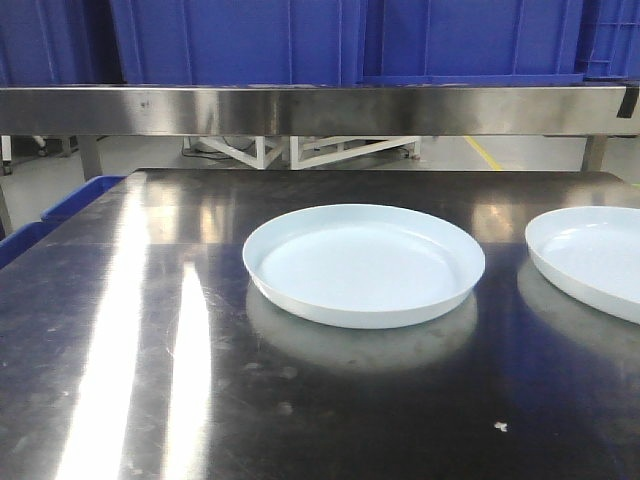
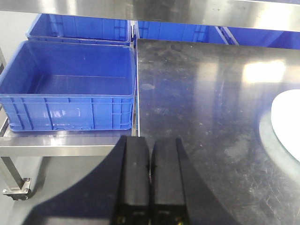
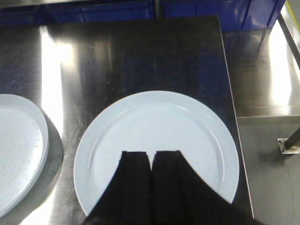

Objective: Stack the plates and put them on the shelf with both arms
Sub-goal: 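Lower the right gripper onto the rim of the plate nearest it, then grip the plate rim with the right gripper and lift it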

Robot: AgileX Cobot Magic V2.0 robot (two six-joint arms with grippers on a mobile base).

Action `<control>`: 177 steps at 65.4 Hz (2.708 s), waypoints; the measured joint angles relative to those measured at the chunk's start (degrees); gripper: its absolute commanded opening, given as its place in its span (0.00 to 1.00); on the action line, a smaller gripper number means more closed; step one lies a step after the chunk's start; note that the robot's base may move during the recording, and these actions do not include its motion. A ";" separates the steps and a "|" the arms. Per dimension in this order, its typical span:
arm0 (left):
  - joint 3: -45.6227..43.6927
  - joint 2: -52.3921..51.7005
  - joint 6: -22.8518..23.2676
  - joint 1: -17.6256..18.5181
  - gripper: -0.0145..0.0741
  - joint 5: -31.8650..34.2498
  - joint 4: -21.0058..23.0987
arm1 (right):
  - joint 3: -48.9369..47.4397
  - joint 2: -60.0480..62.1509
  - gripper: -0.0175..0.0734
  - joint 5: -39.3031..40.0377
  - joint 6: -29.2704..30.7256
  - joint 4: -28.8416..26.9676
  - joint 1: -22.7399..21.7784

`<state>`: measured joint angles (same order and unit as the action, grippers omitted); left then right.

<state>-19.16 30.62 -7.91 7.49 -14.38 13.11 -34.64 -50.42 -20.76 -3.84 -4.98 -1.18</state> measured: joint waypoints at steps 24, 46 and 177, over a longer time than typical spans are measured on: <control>0.00 0.00 0.00 0.00 0.26 0.00 0.00 | 0.00 0.00 0.34 -1.18 0.00 0.00 0.00; 0.00 0.00 0.00 0.00 0.26 0.00 0.00 | 0.00 0.00 0.67 -1.44 0.00 0.00 0.00; 0.00 0.00 0.00 0.00 0.26 0.00 0.00 | -9.94 -27.99 0.67 -0.17 0.00 0.00 -12.40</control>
<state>-19.16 30.62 -7.91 7.49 -14.38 13.11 -44.59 -78.42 -20.93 -3.84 -4.98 -13.57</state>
